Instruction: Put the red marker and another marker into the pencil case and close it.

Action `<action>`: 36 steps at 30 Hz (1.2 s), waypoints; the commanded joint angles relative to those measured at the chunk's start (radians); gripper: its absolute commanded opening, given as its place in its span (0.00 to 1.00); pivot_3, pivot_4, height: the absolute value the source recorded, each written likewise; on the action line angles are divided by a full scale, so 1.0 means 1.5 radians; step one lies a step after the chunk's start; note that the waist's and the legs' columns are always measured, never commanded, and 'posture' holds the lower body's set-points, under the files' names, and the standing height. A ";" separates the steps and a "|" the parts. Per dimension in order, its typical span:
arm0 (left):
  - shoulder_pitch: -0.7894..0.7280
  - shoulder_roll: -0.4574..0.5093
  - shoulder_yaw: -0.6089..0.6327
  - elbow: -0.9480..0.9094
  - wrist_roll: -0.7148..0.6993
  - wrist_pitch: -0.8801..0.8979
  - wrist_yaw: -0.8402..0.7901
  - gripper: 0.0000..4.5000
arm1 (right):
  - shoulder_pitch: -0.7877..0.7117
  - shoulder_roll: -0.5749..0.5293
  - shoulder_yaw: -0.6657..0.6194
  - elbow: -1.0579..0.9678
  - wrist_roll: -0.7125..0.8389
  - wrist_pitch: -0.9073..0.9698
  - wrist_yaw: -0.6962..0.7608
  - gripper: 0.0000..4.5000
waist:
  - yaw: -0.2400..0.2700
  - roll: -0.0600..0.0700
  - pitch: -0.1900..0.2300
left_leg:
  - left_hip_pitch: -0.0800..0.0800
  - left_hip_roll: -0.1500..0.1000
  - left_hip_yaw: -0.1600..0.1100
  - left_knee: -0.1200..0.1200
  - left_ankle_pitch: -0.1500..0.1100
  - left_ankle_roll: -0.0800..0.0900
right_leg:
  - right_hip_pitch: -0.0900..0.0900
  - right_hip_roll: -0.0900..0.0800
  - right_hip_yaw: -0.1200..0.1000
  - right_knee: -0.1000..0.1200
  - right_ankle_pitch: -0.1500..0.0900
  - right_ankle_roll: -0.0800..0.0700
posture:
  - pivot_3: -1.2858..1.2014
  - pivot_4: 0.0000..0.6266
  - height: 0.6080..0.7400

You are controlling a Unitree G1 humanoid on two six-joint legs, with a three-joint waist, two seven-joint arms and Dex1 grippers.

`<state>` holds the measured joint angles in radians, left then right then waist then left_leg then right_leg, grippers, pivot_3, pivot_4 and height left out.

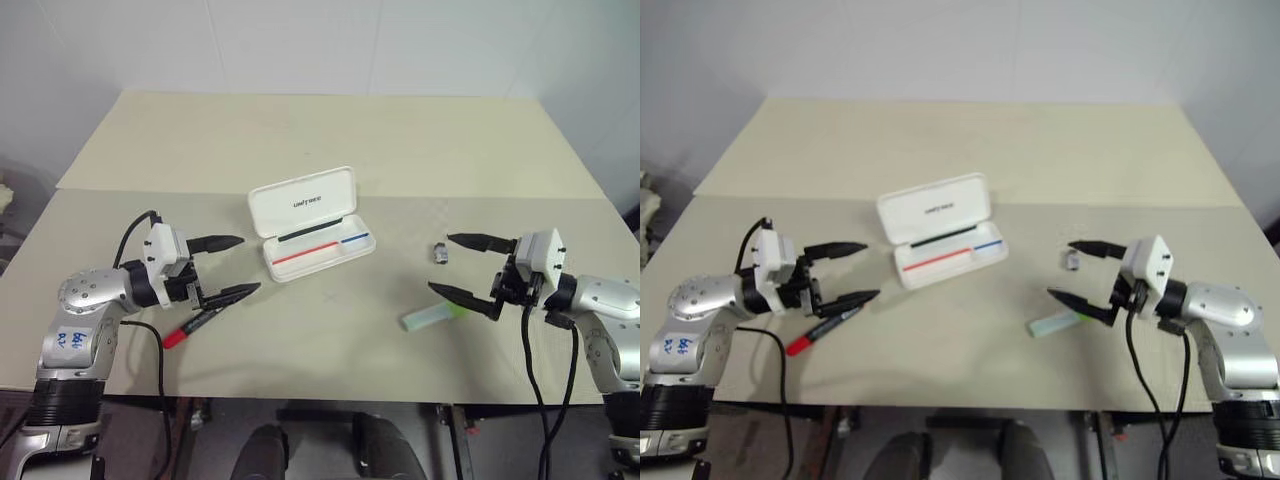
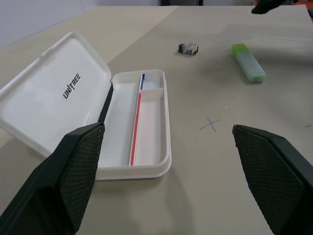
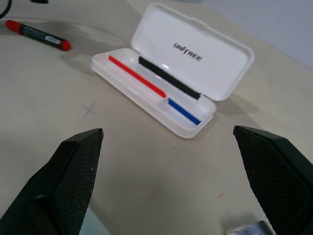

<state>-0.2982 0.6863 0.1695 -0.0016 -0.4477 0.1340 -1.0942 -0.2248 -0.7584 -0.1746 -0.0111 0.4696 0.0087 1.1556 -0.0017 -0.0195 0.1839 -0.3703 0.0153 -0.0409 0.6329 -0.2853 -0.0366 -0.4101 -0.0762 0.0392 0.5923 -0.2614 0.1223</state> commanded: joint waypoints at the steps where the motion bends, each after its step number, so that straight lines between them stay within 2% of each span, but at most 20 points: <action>1: -0.004 0.004 0.014 -0.032 -0.015 0.000 0.008 0.99 | -0.004 -0.006 -0.017 -0.007 0.007 -0.012 0.009 1.00 | 0.000 0.000 0.000 | 0.000 0.000 0.000 0.000 0.000 0.000 | 0.000 0.000 0.000 0.000 0.000 0.000 | 0.52 0.24 1.00; 9: -0.016 -0.010 -0.018 -0.036 0.000 0.007 0.020 0.99 | -0.007 0.021 0.006 -0.039 0.004 -0.004 -0.008 1.00 | -0.001 0.000 0.000 | 0.000 0.000 0.000 0.000 0.000 0.000 | 0.000 0.000 0.000 0.001 0.000 0.000 | 0.52 0.24 1.00; 13: -0.058 -0.030 -0.050 -0.005 0.026 -0.009 0.034 0.79 | -0.025 0.033 0.030 -0.058 0.003 0.020 -0.017 1.00 | -0.001 0.000 0.000 | 0.000 0.000 0.000 0.001 0.000 0.000 | 0.000 0.000 0.000 0.001 0.000 0.000 | 0.52 0.24 1.00; 18: -0.095 -0.072 -0.112 0.050 0.101 -0.046 0.073 0.41 | -0.048 0.062 0.066 -0.089 -0.001 0.038 -0.035 1.00 | 0.000 0.000 0.000 | 0.000 0.000 0.000 0.002 0.000 0.000 | 0.000 0.000 0.000 0.001 0.000 0.000 | 0.52 0.24 1.00; 21: -0.139 -0.109 -0.160 0.084 0.146 -0.049 0.090 0.41 | -0.061 0.070 0.077 -0.112 0.004 0.052 -0.042 1.00 | 0.002 0.000 0.000 | 0.000 0.000 0.000 0.002 0.000 0.000 | 0.000 0.000 0.000 0.001 0.001 0.001 | 0.52 0.24 1.00; 31: -0.215 -0.134 -0.229 0.216 0.238 -0.076 0.094 0.41 | -0.034 0.079 0.071 -0.173 0.006 0.058 -0.076 1.00 | 0.000 -0.001 0.000 | -0.001 0.000 0.000 0.002 0.000 0.000 | 0.000 0.000 0.000 0.001 0.001 0.001 | 0.52 0.24 1.00; 36: -0.221 -0.133 -0.241 0.239 0.252 -0.078 0.076 0.41 | -0.021 0.086 0.073 -0.204 0.006 0.061 -0.096 1.00 | 0.000 -0.001 0.000 | -0.001 0.000 0.000 0.002 0.000 0.000 | 0.000 0.000 0.000 0.001 0.001 0.001 | 0.52 0.24 1.00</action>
<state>-0.6138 0.4830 -0.1847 0.3676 -0.0754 0.0322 -0.9661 -0.2549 -0.6304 -0.0470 -0.2703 0.4620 0.1050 1.0251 -0.0024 -0.0206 0.1846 -0.3713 0.0146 -0.0411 0.6364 -0.2854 -0.0366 -0.4100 -0.0760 0.0393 0.5940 -0.2602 0.1243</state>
